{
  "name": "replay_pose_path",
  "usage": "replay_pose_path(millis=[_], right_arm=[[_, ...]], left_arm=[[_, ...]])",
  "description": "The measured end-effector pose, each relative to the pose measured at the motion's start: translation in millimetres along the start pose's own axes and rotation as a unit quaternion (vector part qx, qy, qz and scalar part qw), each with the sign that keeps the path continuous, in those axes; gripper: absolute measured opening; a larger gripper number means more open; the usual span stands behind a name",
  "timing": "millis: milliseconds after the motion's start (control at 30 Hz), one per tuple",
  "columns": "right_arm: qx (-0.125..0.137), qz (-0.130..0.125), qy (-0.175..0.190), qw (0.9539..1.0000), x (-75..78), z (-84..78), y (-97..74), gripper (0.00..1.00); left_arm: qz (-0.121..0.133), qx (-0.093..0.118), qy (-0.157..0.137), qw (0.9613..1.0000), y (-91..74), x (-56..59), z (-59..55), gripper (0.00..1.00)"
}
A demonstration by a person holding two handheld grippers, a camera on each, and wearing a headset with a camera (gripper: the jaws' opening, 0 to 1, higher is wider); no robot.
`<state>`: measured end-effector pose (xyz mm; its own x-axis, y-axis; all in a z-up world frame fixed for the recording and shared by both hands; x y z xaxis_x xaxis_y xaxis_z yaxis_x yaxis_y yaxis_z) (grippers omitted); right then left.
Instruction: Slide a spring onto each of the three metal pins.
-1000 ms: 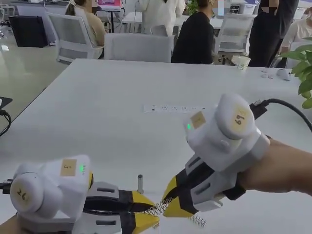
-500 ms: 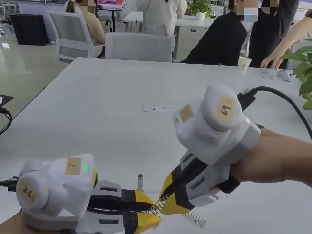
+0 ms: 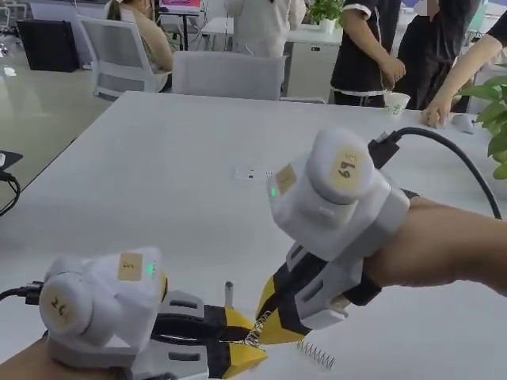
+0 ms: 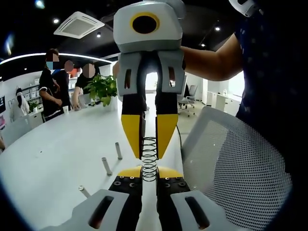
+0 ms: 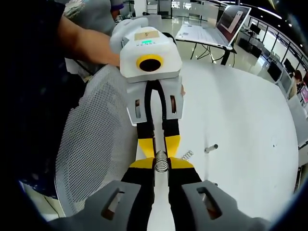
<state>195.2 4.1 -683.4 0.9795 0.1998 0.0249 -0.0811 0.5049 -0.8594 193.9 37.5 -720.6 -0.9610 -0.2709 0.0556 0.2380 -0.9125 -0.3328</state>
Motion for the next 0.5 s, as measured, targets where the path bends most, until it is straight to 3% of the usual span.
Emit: replay_pose_path(millis=[500], right_arm=[[-0.018,0.004,-0.009,0.9998,-0.4,1.6,-0.9,0.07]], left_arm=[[-0.001,0.004,-0.002,1.0000,0.3,0.8,0.8,0.03]])
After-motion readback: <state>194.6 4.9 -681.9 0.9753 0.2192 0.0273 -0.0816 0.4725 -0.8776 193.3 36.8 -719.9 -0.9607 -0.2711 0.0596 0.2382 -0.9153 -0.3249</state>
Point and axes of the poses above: the centre of the closed fingertips' face, and the gripper's own axes: y roughly forward along the fingers, x roughly to its right, z roughly out of its top, the point moved 4 cm from there along -y, roughly backward along the fingers, and after that the axes turned 5 degrees about -y, right-handed, at the moved point
